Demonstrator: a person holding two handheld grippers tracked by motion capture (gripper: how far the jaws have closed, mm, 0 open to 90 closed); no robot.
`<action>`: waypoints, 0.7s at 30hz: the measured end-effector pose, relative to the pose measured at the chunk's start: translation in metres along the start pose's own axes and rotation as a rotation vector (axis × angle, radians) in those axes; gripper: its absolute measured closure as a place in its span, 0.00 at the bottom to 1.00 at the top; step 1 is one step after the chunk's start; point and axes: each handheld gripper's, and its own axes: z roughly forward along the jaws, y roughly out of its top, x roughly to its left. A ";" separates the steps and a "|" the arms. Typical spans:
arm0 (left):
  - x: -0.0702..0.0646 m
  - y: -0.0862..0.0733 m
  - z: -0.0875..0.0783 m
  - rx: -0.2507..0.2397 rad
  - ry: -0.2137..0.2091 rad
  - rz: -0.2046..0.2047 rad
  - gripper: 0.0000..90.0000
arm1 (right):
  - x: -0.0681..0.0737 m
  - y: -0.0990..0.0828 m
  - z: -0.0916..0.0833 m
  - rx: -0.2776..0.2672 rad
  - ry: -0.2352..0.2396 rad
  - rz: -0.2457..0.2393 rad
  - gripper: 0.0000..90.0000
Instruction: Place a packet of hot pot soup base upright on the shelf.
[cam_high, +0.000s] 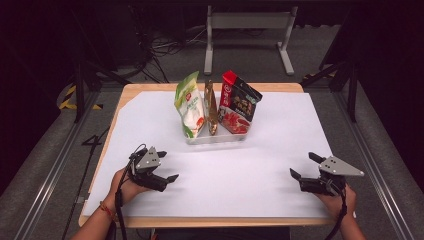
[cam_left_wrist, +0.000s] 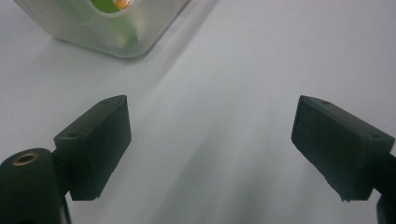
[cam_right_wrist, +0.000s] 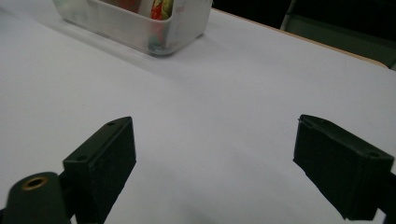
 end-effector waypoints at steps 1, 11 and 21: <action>0.000 0.000 0.000 0.000 -0.002 0.000 0.14 | 0.000 0.000 0.000 0.004 -0.003 -0.004 0.15; 0.001 0.000 0.002 0.007 -0.001 -0.004 0.14 | 0.001 -0.002 0.002 0.008 0.000 0.006 0.15; 0.001 0.000 0.004 0.017 -0.009 0.000 0.14 | 0.003 -0.006 0.006 0.018 -0.014 -0.001 0.15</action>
